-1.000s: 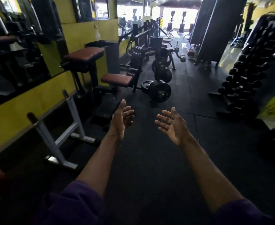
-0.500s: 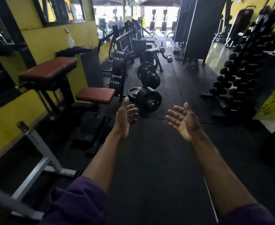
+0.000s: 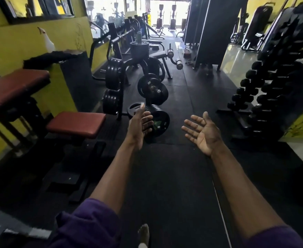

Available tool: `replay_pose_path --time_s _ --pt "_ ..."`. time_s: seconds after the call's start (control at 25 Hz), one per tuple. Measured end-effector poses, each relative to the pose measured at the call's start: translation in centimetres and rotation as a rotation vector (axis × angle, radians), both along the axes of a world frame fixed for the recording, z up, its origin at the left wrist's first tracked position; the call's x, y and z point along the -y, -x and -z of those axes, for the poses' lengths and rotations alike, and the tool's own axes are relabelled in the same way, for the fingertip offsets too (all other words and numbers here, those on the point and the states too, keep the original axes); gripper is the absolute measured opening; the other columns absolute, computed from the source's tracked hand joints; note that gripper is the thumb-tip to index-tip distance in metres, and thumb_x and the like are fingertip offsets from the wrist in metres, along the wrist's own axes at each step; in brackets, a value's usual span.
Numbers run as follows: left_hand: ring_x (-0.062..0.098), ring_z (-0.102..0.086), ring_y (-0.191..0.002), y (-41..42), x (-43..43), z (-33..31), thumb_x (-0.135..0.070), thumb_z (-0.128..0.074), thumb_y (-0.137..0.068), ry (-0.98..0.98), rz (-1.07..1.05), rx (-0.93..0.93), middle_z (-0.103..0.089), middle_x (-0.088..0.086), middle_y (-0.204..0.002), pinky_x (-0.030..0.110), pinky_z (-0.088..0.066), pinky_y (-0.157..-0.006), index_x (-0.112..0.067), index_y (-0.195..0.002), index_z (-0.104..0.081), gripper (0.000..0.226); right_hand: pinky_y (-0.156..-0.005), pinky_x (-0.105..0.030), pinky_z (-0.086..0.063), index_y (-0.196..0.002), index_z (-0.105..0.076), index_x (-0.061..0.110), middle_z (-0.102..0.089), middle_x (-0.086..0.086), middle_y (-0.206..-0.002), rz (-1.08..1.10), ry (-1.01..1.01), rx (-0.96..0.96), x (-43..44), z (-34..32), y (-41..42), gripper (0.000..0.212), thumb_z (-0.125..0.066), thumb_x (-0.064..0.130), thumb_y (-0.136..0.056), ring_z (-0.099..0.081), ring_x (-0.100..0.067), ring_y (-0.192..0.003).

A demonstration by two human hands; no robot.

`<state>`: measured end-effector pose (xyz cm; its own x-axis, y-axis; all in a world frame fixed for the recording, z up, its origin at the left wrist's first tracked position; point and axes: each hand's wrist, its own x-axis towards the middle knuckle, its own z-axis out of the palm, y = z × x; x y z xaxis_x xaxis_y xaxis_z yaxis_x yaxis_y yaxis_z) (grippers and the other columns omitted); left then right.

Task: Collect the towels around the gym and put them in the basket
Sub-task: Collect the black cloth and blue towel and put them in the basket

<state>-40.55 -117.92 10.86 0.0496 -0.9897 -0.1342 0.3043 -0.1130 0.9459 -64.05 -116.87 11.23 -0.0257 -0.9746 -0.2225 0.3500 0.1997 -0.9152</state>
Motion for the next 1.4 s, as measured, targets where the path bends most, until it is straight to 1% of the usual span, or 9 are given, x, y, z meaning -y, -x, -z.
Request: replay_pose_path --time_s 0.2,0.4,0.52,0.8,0.92,1.08,1.16,1.28,1.4 --pt "0.026 -0.064 -0.112 2.7 15.9 1.3 -0.066 -0.048 -0.089 -0.054 0.011 -0.043 -0.068 0.01 -0.123 0.038 -0.051 -0.086 -0.011 -0.123 -0.065 0.067 -0.09 -0.042 -0.05 -0.124 -0.061 0.017 -0.07 -0.01 -0.124 0.026 -0.027 -0.004 15.6 0.6 1.8 0.053 -0.039 0.06 -0.102 -0.069 -0.03 -0.112" --pt "0.027 -0.065 -0.111 7.6 31.7 0.7 -0.066 -0.051 -0.089 -0.095 0.053 -0.035 -0.07 0.01 -0.122 0.041 -0.047 -0.098 -0.011 -0.12 -0.067 0.064 -0.088 -0.041 -0.051 -0.121 -0.063 0.019 -0.072 -0.009 -0.121 0.064 -0.033 -0.002 30.5 0.5 5.6 0.051 -0.039 0.06 -0.101 -0.07 -0.029 -0.109" --pt "0.023 -0.065 -0.102 11.1 40.5 1.3 -0.067 -0.052 -0.087 -0.09 0.058 -0.031 -0.071 0.011 -0.121 0.041 -0.047 -0.094 -0.012 -0.116 -0.068 0.064 -0.089 -0.042 -0.051 -0.123 -0.062 0.018 -0.072 -0.009 -0.121 0.077 -0.03 -0.006 39.0 0.8 9.4 0.053 -0.039 0.06 -0.101 -0.07 -0.029 -0.11" --pt "0.022 -0.063 -0.099 22.2 59.2 1.6 -0.067 -0.049 -0.088 -0.065 -0.008 -0.065 -0.068 0.009 -0.116 0.038 -0.047 -0.087 -0.01 -0.121 -0.065 0.067 -0.089 -0.042 -0.052 -0.125 -0.063 0.017 -0.074 -0.008 -0.12 0.023 -0.022 -0.049 58.6 1.6 21.6 0.056 -0.041 0.061 -0.1 -0.072 -0.028 -0.109" --pt "0.023 -0.063 -0.103 27.0 65.6 0.7 -0.066 -0.049 -0.089 -0.08 -0.048 -0.106 -0.068 0.009 -0.117 0.038 -0.047 -0.088 -0.011 -0.121 -0.065 0.065 -0.087 -0.041 -0.053 -0.122 -0.065 0.018 -0.076 -0.007 -0.117 0.016 -0.006 -0.051 66.2 0.4 26.1 0.054 -0.041 0.061 -0.1 -0.074 -0.027 -0.106" --pt "0.026 -0.062 -0.115 32.5 74.0 1.4 -0.067 -0.046 -0.09 -0.113 -0.083 -0.136 -0.067 0.009 -0.125 0.042 -0.046 -0.098 -0.014 -0.12 -0.066 0.064 -0.085 -0.04 -0.053 -0.12 -0.066 0.02 -0.077 -0.005 -0.114 -0.007 -0.005 -0.061 76.3 0.2 30.5 0.053 -0.042 0.063 -0.1 -0.075 -0.026 -0.104" --pt "0.027 -0.062 -0.115 34.8 79.2 2.1 -0.066 -0.045 -0.09 -0.125 -0.071 -0.143 -0.067 0.01 -0.126 0.041 -0.047 -0.095 -0.015 -0.119 -0.066 0.063 -0.085 -0.04 -0.053 -0.12 -0.066 0.02 -0.077 -0.005 -0.115 -0.004 -0.006 -0.079 81.6 1.1 32.5 0.053 -0.043 0.063 -0.099 -0.075 -0.025 -0.104" --pt "0.025 -0.062 -0.108 36.4 87.3 2.8 -0.067 -0.043 -0.091 -0.127 -0.076 -0.197 -0.067 0.01 -0.125 0.036 -0.047 -0.082 -0.012 -0.12 -0.065 0.066 -0.087 -0.041 -0.053 -0.121 -0.066 0.019 -0.075 -0.006 -0.118 0.001 0.003 -0.096 89.6 1.7 35.1 0.054 -0.042 0.062 -0.1 -0.074 -0.026 -0.106" --pt "0.024 -0.06 -0.102 37.9 96.9 3.2 -0.068 -0.042 -0.09 -0.108 -0.053 -0.248 -0.068 0.009 -0.116 0.037 -0.045 -0.082 -0.011 -0.117 -0.065 0.067 -0.089 -0.042 -0.052 -0.122 -0.065 0.019 -0.074 -0.006 -0.119 0.036 0.024 -0.103 99.2 1.3 37.7 0.054 -0.04 0.062 -0.101 -0.072 -0.026 -0.108"
